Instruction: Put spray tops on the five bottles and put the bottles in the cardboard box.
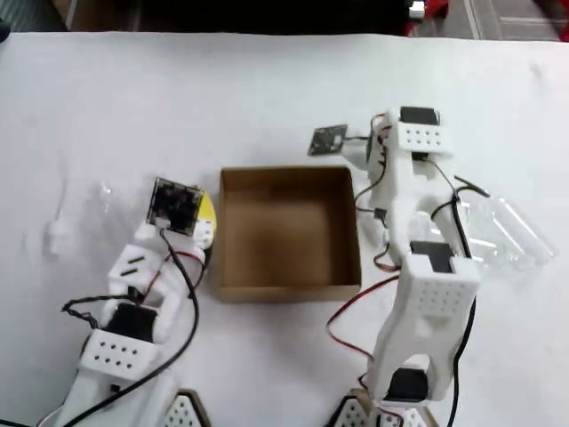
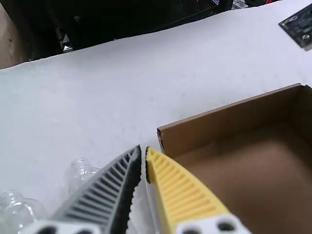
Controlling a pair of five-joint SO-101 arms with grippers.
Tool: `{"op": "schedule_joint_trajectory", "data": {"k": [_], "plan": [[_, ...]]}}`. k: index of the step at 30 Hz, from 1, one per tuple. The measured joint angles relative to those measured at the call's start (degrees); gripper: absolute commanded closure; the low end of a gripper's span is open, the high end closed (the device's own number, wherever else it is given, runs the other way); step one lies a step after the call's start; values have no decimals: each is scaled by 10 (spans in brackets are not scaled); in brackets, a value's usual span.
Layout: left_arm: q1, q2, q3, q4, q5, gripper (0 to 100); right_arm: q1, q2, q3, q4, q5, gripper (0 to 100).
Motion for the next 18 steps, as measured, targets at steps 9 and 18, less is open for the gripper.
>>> {"op": "schedule_joint_trajectory", "data": {"k": [9,18], "plan": [[0,0,0,-1,0,976,4,40,-52,-9,-14,738],[0,0,0,-1,0,976,5,66,-69,-11,-17,958]]}}
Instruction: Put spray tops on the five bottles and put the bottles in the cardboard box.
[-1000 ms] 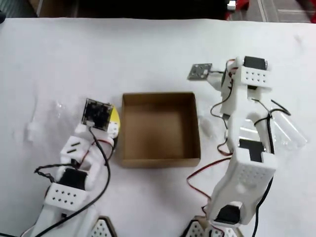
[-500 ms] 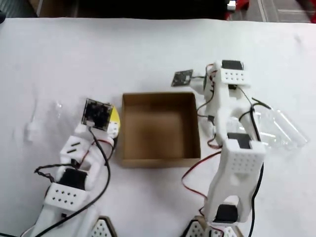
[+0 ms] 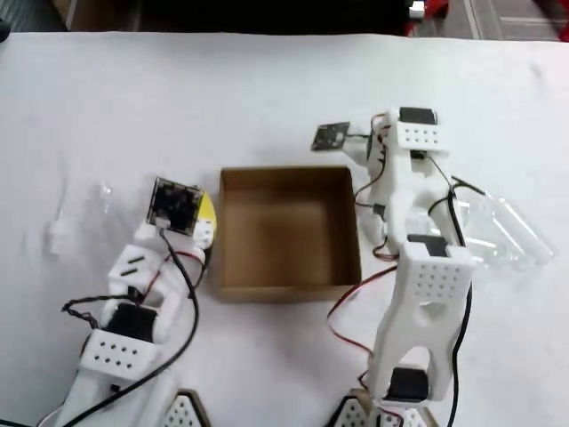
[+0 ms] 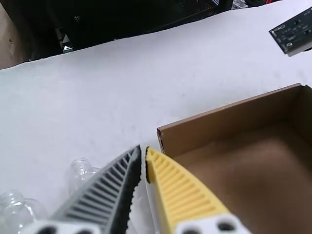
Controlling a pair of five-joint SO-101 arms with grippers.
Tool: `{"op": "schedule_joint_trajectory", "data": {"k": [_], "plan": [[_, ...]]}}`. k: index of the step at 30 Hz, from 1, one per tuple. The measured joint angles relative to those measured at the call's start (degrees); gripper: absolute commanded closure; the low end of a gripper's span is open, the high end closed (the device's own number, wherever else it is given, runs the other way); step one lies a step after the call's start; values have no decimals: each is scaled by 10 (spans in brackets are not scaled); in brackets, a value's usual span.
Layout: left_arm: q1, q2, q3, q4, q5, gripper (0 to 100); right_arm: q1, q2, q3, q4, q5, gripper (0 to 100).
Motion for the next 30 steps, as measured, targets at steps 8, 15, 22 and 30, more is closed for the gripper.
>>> {"op": "schedule_joint_trajectory", "data": {"k": [8,15,22,30], "plan": [[0,0,0,0,0,976,-1,0,-20,1,-1,981],[0,0,0,0,0,976,10,0,-107,43,-42,981],[0,0,0,0,0,976,26,0,-253,67,-159,981],[0,0,0,0,0,976,65,0,-433,95,-359,981]]}}
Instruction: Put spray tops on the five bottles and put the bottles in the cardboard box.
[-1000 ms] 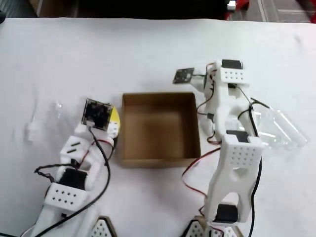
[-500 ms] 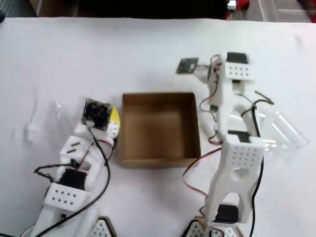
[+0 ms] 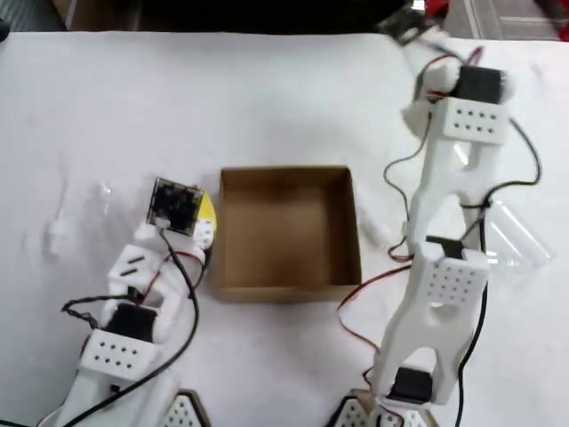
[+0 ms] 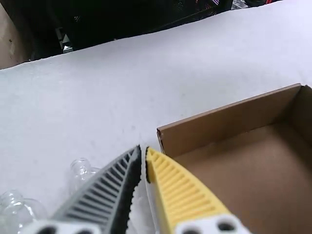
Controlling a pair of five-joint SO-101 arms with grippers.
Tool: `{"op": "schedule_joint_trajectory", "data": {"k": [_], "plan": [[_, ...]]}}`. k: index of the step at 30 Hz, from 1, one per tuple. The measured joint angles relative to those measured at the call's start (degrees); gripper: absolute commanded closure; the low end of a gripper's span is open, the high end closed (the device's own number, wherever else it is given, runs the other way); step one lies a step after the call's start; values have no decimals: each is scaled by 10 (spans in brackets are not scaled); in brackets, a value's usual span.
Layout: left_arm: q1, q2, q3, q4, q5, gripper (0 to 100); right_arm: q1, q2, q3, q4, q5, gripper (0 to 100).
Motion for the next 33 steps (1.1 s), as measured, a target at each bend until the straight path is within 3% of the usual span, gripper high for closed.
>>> {"op": "schedule_joint_trajectory", "data": {"k": [7,13,19,33], "plan": [[0,0,0,0,0,976,52,-4,-69,7,-133,982],[0,0,0,0,0,976,74,-73,-8,9,-137,982],[1,0,0,0,0,976,65,-248,148,9,-155,982],[6,0,0,0,0,976,-42,-750,563,-29,-164,982]]}}
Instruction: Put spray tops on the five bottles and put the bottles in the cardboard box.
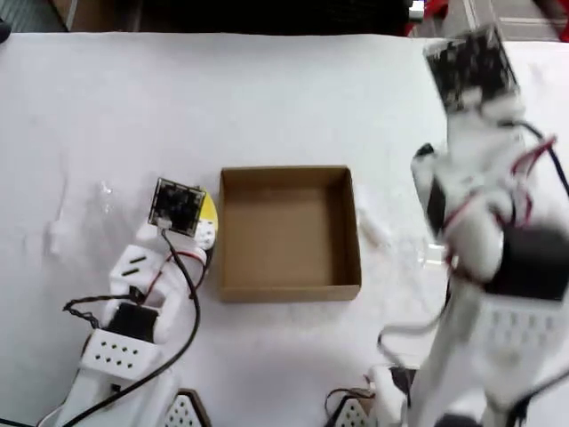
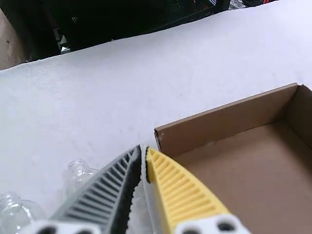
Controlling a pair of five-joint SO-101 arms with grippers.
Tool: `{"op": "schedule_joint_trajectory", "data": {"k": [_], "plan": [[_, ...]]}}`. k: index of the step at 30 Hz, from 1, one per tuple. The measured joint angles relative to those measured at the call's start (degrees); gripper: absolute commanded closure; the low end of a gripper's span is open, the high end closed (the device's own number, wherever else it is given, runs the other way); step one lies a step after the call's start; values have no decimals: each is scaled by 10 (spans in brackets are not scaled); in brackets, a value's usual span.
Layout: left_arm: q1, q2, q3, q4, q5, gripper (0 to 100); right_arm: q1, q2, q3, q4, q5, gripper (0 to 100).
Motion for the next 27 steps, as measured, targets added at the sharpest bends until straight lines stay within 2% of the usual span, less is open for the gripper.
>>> {"op": "schedule_joint_trajectory", "data": {"k": [6,13,22,27], "plan": [[-1,0,0,0,0,976,4,-140,199,-147,0,982],[-1,0,0,0,0,976,2,-168,388,-349,-2,982],[-1,0,0,0,0,974,-12,-171,637,-714,-77,982],[-1,0,0,0,-2,974,-33,-171,743,-856,-128,982]]}}
